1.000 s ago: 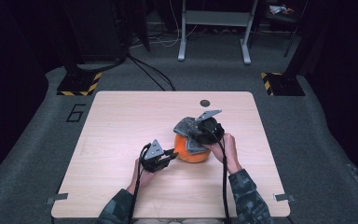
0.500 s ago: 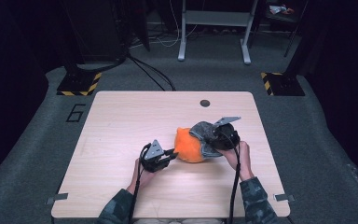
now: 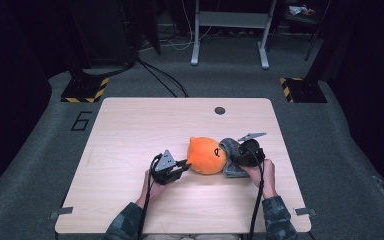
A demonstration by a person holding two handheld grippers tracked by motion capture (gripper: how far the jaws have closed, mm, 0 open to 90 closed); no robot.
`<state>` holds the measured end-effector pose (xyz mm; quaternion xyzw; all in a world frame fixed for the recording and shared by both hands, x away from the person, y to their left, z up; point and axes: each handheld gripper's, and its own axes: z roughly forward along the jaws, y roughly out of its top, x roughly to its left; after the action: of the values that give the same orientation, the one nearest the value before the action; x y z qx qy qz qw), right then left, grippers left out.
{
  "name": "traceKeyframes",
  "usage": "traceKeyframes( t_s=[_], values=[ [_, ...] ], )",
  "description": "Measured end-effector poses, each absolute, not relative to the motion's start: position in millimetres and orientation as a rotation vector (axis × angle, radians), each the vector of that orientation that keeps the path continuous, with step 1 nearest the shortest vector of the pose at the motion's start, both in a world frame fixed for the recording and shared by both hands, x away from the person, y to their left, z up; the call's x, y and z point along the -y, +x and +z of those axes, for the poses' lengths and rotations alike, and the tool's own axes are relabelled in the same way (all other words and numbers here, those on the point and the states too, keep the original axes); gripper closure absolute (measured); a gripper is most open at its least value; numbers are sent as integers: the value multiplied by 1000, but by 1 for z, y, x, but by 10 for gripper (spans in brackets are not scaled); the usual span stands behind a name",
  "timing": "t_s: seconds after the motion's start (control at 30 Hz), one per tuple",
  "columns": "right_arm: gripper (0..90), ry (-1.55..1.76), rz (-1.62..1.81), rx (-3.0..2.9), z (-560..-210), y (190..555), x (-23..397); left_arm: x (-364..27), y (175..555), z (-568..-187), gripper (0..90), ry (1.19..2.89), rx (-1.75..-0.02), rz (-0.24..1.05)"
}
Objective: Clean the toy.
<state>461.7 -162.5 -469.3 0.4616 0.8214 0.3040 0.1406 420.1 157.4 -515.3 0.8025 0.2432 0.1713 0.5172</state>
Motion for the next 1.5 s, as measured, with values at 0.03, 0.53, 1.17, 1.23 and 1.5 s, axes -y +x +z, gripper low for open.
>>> traceKeyframes(
  t_s=[0.03, 0.53, 1.17, 1.23, 1.5],
  values=[
    [657, 1333, 878, -2372, -469, 462, 163, -157, 420, -515, 775, 1926, -584, 411],
    [680, 1249, 929, -2286, -416, 460, 159, -157, 419, -515, 775, 1930, -567, 422],
    [677, 915, 930, -2483, -394, 469, 36, -156, 418, -515, 775, 1911, -562, 426],
    [677, 903, 873, -2492, -401, 472, 32, -156, 418, -515, 775, 1916, -559, 421],
    [676, 922, 884, -2489, -403, 470, 43, -156, 418, -515, 776, 1910, -557, 422]
  ],
)
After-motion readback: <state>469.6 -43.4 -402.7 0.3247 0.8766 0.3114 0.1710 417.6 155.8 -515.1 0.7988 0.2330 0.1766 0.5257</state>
